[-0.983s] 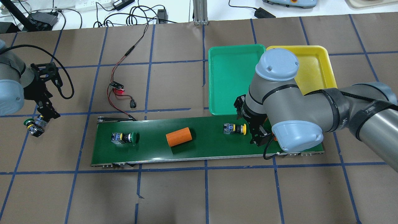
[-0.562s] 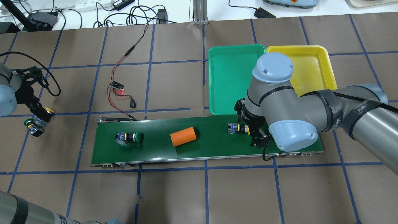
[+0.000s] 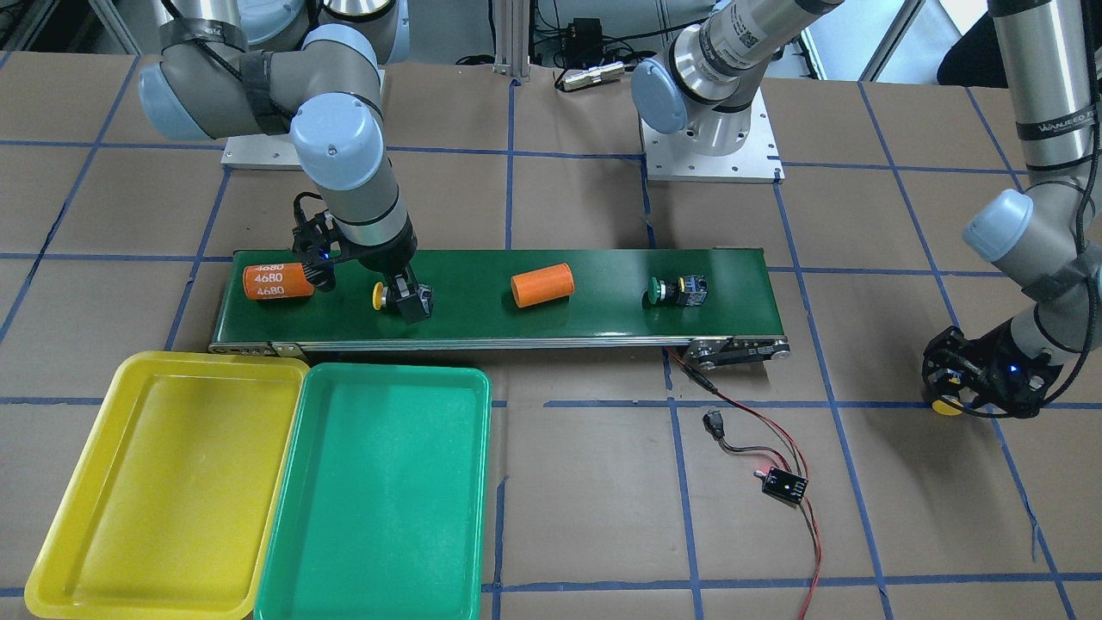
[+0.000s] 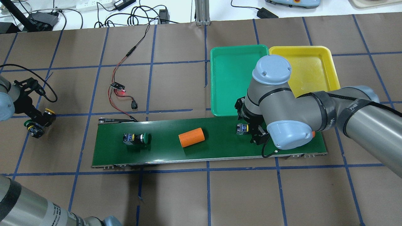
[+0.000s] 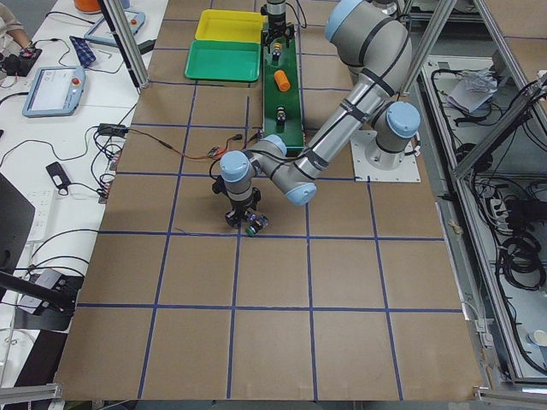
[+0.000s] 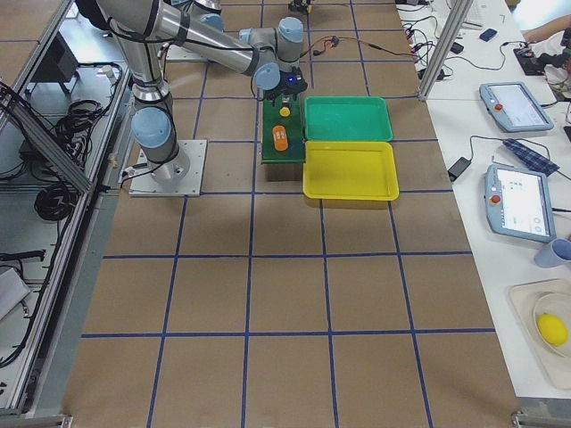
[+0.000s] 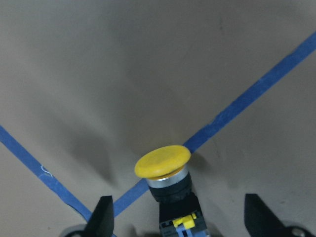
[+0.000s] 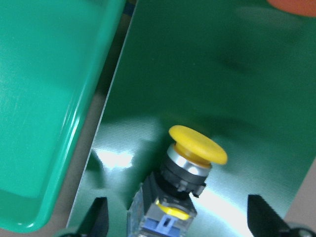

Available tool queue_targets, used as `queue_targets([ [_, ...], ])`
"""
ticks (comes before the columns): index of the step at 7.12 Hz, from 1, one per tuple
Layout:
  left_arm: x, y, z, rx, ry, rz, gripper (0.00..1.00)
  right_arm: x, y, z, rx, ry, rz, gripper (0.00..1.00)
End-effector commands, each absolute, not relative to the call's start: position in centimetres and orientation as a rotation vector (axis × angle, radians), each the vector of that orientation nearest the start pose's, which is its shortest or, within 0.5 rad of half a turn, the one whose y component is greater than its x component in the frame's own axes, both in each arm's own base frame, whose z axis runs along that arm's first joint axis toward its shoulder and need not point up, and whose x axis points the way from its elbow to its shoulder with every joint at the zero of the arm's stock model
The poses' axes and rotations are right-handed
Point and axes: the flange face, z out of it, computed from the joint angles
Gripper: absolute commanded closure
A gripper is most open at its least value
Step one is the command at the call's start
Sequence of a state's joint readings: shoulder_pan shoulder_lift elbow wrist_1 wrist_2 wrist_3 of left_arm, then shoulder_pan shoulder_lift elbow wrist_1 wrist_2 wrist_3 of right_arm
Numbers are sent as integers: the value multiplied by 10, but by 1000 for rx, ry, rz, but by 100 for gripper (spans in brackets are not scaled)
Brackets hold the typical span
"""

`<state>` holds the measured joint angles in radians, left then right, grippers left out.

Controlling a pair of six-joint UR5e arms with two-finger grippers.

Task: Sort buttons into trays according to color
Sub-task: 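Grasp the yellow button with right gripper while left gripper picks another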

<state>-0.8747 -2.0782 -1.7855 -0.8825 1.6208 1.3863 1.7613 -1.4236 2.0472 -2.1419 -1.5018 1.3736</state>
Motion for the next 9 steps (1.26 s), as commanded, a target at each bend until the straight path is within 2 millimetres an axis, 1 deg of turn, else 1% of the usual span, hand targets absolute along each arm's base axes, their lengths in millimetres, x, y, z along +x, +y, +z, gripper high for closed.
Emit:
queue_targets([
  [1,286,-540,176,1055,2953,102,96,225,-437,235,1747,2626,132,2],
  [2,278,-538,185,1072,2961,121,100,221,-431,229,1703,2673,165,77],
  [3,267,-534,194,1116,2983,167,100,218,-432,230,1655,2696,168,100],
  [4,230,-532,218,1221,2988,220,100,222,-430,250,1615,2680,124,100],
  [5,189,-529,246,1343,2964,256,100,216,-428,264,1606,2690,114,100],
  [6,133,-526,267,1510,2885,279,100,212,-425,267,1555,2738,134,100],
  [7,76,-513,278,1682,2770,297,100,210,-428,280,1543,2747,71,100],
  [8,22,-487,274,1801,2678,337,100,205,-441,298,1515,2782,-16,100],
  [9,-24,-462,274,1906,2567,369,100,187,-473,303,1393,2840,-40,100],
])
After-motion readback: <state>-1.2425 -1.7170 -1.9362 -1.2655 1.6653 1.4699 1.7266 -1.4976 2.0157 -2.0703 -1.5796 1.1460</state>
